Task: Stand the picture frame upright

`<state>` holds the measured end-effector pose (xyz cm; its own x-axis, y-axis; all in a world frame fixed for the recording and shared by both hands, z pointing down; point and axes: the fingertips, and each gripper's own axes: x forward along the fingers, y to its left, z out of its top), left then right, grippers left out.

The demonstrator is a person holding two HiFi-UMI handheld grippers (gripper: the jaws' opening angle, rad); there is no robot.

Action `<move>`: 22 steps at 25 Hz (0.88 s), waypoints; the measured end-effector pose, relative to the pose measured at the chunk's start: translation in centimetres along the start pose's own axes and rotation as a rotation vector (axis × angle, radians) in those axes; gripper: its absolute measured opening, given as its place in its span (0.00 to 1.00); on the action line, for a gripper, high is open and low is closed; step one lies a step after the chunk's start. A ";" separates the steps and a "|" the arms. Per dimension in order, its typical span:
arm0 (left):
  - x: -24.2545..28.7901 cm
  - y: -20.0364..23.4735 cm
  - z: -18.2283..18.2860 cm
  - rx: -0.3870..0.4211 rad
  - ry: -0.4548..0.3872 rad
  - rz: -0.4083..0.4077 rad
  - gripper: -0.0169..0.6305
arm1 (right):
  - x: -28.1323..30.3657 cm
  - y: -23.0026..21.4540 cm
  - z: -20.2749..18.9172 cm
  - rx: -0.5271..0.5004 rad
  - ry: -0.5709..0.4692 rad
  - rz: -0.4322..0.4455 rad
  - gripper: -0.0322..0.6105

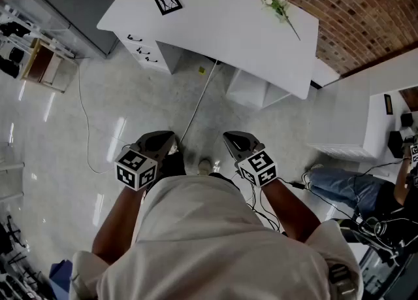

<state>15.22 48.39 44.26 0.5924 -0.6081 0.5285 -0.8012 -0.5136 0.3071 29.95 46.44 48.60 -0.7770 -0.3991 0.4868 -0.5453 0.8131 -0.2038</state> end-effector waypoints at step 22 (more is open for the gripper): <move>-0.9 14.6 6.6 -0.045 -0.081 -0.046 0.13 | 12.8 -4.2 11.8 0.020 -0.015 -0.045 0.18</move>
<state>3.58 37.40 43.02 0.6318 -0.6326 0.4480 -0.7752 -0.5150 0.3659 18.60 32.88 45.69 -0.7559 -0.4417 0.4832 -0.5862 0.7853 -0.1990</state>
